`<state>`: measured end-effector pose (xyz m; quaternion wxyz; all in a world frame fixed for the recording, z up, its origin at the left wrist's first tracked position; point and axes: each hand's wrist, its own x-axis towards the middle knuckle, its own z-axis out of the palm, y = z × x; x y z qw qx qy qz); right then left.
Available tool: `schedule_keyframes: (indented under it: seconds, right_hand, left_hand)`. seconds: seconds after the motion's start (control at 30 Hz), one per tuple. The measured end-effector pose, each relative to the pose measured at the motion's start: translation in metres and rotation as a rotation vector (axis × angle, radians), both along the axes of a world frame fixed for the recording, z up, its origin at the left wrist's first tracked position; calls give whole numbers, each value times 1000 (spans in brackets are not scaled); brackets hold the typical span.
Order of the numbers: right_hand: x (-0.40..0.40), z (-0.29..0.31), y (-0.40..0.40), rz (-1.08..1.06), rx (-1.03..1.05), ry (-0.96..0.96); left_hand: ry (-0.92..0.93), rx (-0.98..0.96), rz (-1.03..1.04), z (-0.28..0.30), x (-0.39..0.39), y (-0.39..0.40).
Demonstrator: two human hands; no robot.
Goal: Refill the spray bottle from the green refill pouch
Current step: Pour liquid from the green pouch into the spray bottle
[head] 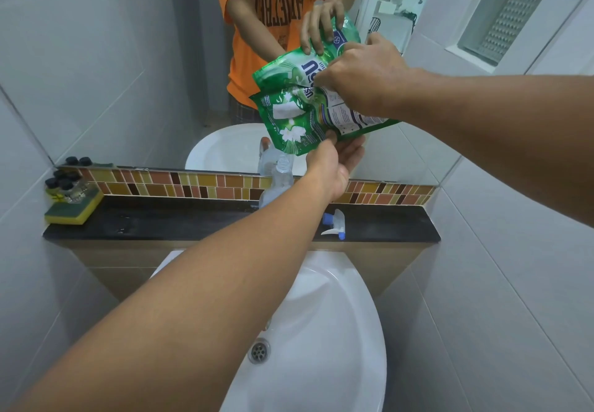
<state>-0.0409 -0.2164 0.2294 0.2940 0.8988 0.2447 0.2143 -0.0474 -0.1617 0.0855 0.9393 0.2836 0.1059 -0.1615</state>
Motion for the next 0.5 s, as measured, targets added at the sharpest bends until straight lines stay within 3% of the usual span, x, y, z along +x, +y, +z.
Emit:
schedule_keyframes:
  seconds: [0.5]
  right_hand:
    - [-6,8,-3,-23,-6,-30]
  left_hand:
    - [-13,-7,3,11,-7,1]
